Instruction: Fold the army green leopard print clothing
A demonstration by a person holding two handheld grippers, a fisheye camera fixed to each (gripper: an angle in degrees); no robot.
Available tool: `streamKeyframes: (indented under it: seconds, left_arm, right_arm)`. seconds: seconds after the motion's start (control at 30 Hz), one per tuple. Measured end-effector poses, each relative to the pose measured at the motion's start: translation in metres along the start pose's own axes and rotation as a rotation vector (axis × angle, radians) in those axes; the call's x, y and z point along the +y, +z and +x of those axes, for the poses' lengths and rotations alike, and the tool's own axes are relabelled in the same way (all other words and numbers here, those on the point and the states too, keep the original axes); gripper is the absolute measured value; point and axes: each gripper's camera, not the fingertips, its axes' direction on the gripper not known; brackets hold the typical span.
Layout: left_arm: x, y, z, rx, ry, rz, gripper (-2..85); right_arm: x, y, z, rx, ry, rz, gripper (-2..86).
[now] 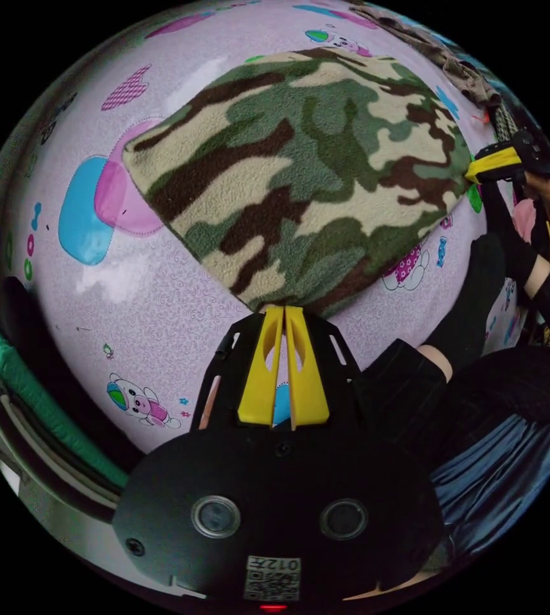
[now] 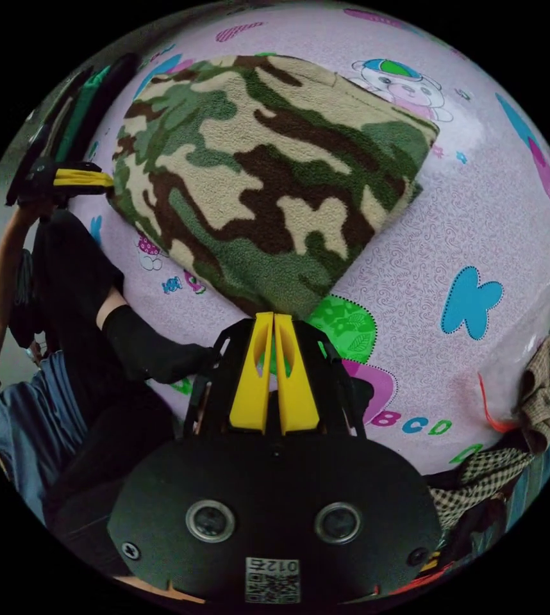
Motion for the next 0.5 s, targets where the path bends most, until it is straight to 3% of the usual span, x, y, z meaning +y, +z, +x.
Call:
streamKeyframes:
  seconds: [0.33, 0.5]
  left_arm:
    - [0.019, -0.036, -0.044, -0.041, -0.115, 0.147, 0.2]
    - [0.013, -0.010, -0.058, -0.023, -0.153, 0.115, 0.3]
  right_arm:
    - [0.029, -0.044, 0.035, 0.010, 0.160, 0.240, -1.0]
    - [0.028, -0.026, 0.042, 0.070, 0.187, 0.206, -1.0]
